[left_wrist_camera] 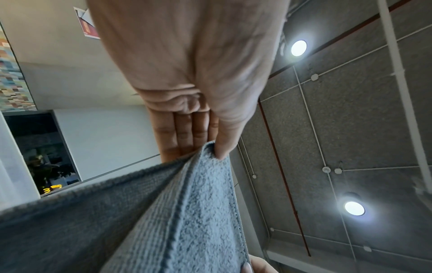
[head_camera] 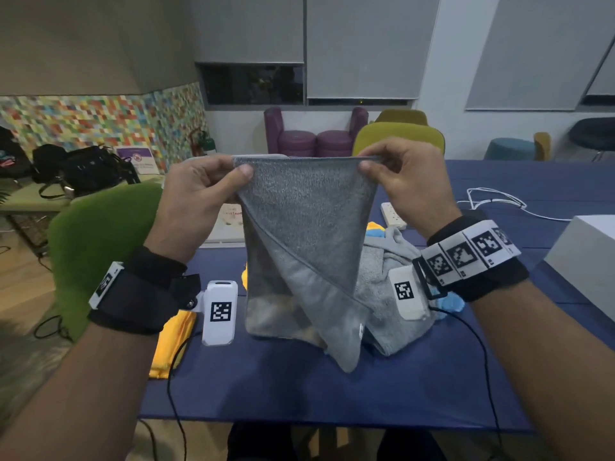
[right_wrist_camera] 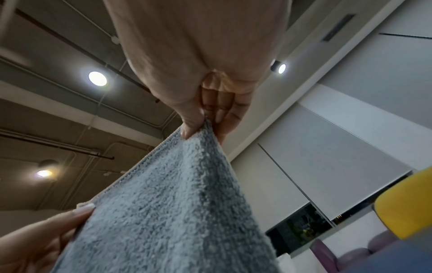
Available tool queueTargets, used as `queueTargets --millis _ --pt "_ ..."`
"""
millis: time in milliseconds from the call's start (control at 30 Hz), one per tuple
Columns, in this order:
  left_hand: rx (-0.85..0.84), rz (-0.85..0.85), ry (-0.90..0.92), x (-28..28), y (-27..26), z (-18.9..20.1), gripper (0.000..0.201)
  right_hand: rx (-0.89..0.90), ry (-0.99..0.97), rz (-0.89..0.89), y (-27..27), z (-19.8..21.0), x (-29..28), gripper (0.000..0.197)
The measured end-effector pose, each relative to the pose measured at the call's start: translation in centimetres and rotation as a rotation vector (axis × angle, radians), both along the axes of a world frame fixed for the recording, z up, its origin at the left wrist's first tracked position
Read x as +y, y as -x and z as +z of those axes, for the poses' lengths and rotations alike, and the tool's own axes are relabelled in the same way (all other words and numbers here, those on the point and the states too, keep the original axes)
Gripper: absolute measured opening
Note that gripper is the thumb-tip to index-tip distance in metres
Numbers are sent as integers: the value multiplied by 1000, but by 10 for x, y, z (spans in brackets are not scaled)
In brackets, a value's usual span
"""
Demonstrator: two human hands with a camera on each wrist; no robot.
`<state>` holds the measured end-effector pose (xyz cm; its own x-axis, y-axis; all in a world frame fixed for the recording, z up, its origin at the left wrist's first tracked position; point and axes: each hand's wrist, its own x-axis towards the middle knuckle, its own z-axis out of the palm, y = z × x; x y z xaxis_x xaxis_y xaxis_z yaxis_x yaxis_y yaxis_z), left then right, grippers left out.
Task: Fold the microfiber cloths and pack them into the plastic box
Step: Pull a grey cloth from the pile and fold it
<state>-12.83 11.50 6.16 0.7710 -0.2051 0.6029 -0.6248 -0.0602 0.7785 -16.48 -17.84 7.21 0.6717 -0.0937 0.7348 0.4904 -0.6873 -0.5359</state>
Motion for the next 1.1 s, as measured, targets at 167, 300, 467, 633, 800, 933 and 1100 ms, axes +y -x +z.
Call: queueTargets --millis 167,300,467,633,800,933,1100 --pt "3 2 77 0 -2 5 17 -78 0 -9 4 23 -2 10" --pt "10 24 83 -4 -5 8 5 -70 24 -25 1 26 -1 10" --pt "50 19 95 -12 -9 3 10 -13 58 -102 0 17 -3 8" --pt "81 -45 -29 -32 -17 -5 13 133 269 -157 -6 2 2 33" --pt "59 -143 -169 -58 -22 -9 6 130 388 202 -12 -3 39 58" --pt "17 -152 -186 -68 -25 -11 17 117 328 223 -22 1 46 31" --pt "46 -91 -127 -67 -21 -18 14 160 305 113 -28 3 42 12"
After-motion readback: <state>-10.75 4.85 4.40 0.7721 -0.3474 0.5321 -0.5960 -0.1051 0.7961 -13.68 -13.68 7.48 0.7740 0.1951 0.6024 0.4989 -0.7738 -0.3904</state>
